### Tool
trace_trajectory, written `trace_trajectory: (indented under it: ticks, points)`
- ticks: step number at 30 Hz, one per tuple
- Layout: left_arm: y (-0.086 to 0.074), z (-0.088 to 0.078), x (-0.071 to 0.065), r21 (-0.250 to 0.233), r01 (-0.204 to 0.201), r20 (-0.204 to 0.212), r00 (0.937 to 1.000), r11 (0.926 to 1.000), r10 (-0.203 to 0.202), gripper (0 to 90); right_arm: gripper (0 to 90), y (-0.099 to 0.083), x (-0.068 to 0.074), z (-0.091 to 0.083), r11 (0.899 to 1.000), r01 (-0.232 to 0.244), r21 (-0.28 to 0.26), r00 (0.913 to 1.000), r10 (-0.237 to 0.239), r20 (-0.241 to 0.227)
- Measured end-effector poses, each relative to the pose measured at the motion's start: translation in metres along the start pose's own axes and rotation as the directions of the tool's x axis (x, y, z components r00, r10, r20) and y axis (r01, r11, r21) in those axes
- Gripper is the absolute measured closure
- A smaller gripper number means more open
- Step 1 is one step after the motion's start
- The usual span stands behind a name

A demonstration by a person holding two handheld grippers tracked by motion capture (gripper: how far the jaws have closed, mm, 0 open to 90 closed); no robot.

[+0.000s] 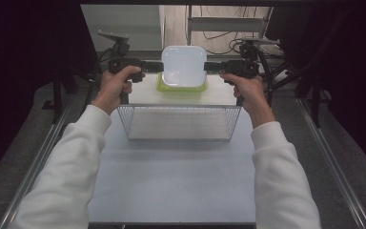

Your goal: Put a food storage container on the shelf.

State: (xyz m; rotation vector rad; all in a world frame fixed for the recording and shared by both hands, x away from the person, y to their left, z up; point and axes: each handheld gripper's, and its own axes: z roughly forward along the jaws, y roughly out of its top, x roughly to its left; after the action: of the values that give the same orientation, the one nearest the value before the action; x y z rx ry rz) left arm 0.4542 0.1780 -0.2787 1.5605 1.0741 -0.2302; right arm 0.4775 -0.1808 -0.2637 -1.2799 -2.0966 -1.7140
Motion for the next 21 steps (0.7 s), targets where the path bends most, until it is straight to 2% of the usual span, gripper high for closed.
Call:
trace_trajectory:
  ticks: [2,7,8,10,12,14,16,17,18,19,21]
  points:
    - [0.002,0.001,0.003,0.0,0.032,0.009,0.9995,0.9995,-0.032,80.2,78.4,0.001,-0.001,0.001,1.0,-0.014,-0.001,0.9999,0.014,-0.004]
    - [0.005,0.001,0.008,0.002,0.066,0.02,0.9976,0.9978,-0.066,80.0,78.0,0.004,-0.005,0.004,0.999,-0.033,-0.007,0.9994,0.033,-0.012]
    - [0.007,0.002,0.011,0.003,0.09,0.028,0.9956,0.996,-0.09,80.0,77.7,0.006,-0.006,0.005,0.999,-0.045,-0.007,0.9988,0.045,-0.016]
    - [0.009,0.003,0.012,0.004,0.097,0.034,0.9947,0.9953,-0.097,79.9,77.2,0.008,-0.008,0.006,0.998,-0.06,-0.003,0.9981,0.06,-0.014]
    - [0.012,0.004,0.016,0.005,0.129,0.042,0.9908,0.9917,-0.129,79.7,76.6,0.01,-0.009,0.008,0.997,-0.078,0.0,0.9969,0.078,-0.013]
    - [0.013,0.005,0.017,0.005,0.136,0.044,0.9898,0.9908,-0.136,79.5,76.3,0.011,-0.01,0.009,0.997,-0.082,0.002,0.9966,0.082,-0.008]
    - [0.015,0.006,0.021,0.007,0.17,0.052,0.984,0.9854,-0.17,79.2,75.5,0.014,-0.012,0.011,0.994,-0.105,0.005,0.9944,0.105,-0.002]
    - [0.015,0.006,0.021,0.007,0.17,0.052,0.984,0.9854,-0.17,79.1,75.5,0.014,-0.012,0.011,0.994,-0.105,0.005,0.9944,0.105,-0.002]
    - [0.017,0.007,0.023,0.009,0.19,0.059,0.9799,0.9817,-0.191,78.9,75.4,0.015,-0.015,0.012,0.992,-0.127,0.001,0.9918,0.127,-0.004]
    - [0.017,0.007,0.023,0.009,0.19,0.059,0.9799,0.9817,-0.191,78.8,75.4,0.015,-0.015,0.012,0.992,-0.127,0.001,0.9918,0.127,-0.004]
    - [0.018,0.009,0.026,0.005,0.213,0.07,0.9745,0.9769,-0.213,78.7,75.3,0.016,-0.02,0.014,0.987,-0.162,-0.008,0.9868,0.162,-0.014]
